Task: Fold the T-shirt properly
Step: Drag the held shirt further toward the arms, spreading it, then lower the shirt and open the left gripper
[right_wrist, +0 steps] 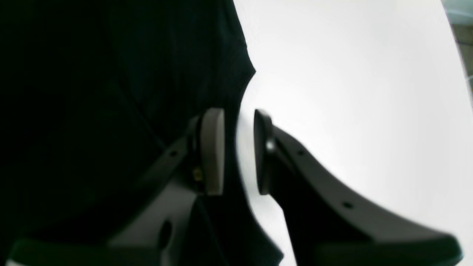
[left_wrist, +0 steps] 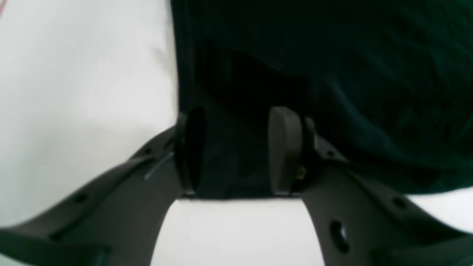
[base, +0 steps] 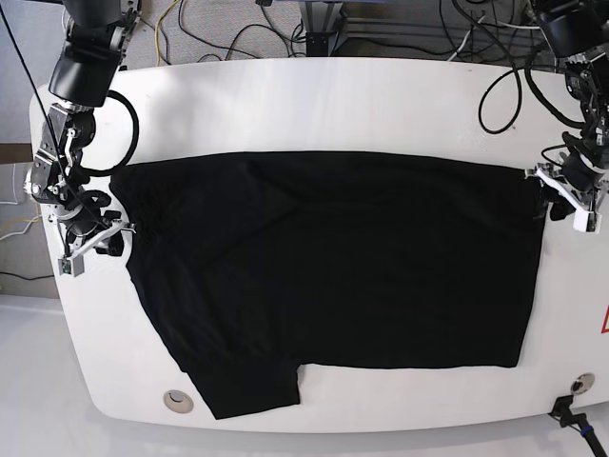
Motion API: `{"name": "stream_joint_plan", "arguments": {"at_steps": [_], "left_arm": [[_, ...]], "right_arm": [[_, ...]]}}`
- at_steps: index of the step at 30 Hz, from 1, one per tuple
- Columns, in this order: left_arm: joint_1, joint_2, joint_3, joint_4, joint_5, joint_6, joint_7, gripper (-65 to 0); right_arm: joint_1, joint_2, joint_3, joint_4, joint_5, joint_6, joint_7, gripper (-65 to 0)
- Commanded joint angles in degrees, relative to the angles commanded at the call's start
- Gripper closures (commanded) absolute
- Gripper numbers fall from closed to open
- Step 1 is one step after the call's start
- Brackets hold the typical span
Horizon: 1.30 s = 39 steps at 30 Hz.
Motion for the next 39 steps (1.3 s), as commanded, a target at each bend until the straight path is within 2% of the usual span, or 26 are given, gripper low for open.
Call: {"name": "stream_joint_plan", "arguments": {"at_steps": [5,11,13,16,17,19,22,26,27,29,32,35,39], "left_arm": [[0.1,0.0,0.1,-0.1,0.0,0.8,0.4,-24.0],[0.4,0.2,0.0,-0.2,-0.3,1.2,0.1,-20.7],[0.5,0.2,0.1,-0.4,-0.8,0.7,-0.7,-14.2],[0.6,0.4,0.1,-0.9,-1.7,-0.5,-0.8,-0.9],[0.4,0.5,0.0,-1.2,-2.1,-1.3,-0.7,0.0],[0.3,0.7,0.1,-1.4,-2.5,-2.5,-0.2,0.0],[-0.3,1.1,0.3,-1.9,-3.1,-3.7,0.4,0.0],[-0.4,1.5,0.4,-2.6,-4.0,-4.3,2.0,0.0],[-0.4,1.5,0.6,-2.7,-2.1,-3.7,2.9,0.0],[-0.7,1.5,0.8,-2.9,-1.9,-3.8,3.2,0.0],[-0.9,1.6,0.8,-3.1,-2.1,-4.0,4.2,0.0],[-0.6,1.6,0.9,-3.1,-1.9,-4.1,4.7,0.0],[-0.2,1.7,1.1,-3.3,-1.8,-4.2,6.5,0.0]], "right_arm": [[-1.4,1.5,0.3,0.3,6.0,0.13,-2.0,-13.4],[-5.0,2.2,0.5,1.5,10.7,0.49,-1.3,-13.2],[-6.2,2.0,0.6,1.8,11.2,1.04,-0.9,-13.4],[-7.0,1.5,0.8,1.9,10.8,1.94,-0.4,-13.3],[-7.4,1.2,0.6,1.6,10.6,2.42,-0.4,-12.7],[-7.0,0.6,0.4,0.8,9.8,3.21,-0.2,-9.8],[-5.8,-0.4,-0.3,-0.8,8.1,4.19,0.2,0.0],[-4.8,-1.2,-1.3,-3.0,6.4,4.88,0.1,0.0],[-5.0,-0.8,-0.6,-2.1,7.2,7.59,-0.5,0.0],[-4.6,-0.6,-0.5,-2.7,7.5,8.35,-1.9,0.0],[-4.4,0.3,-0.5,-2.9,8.1,8.34,-4.5,0.0],[-4.9,1.1,-0.4,-2.9,8.0,7.61,-7.1,0.0],[-8.4,1.8,-0.7,-2.7,8.0,7.2,-8.8,0.0]]}}
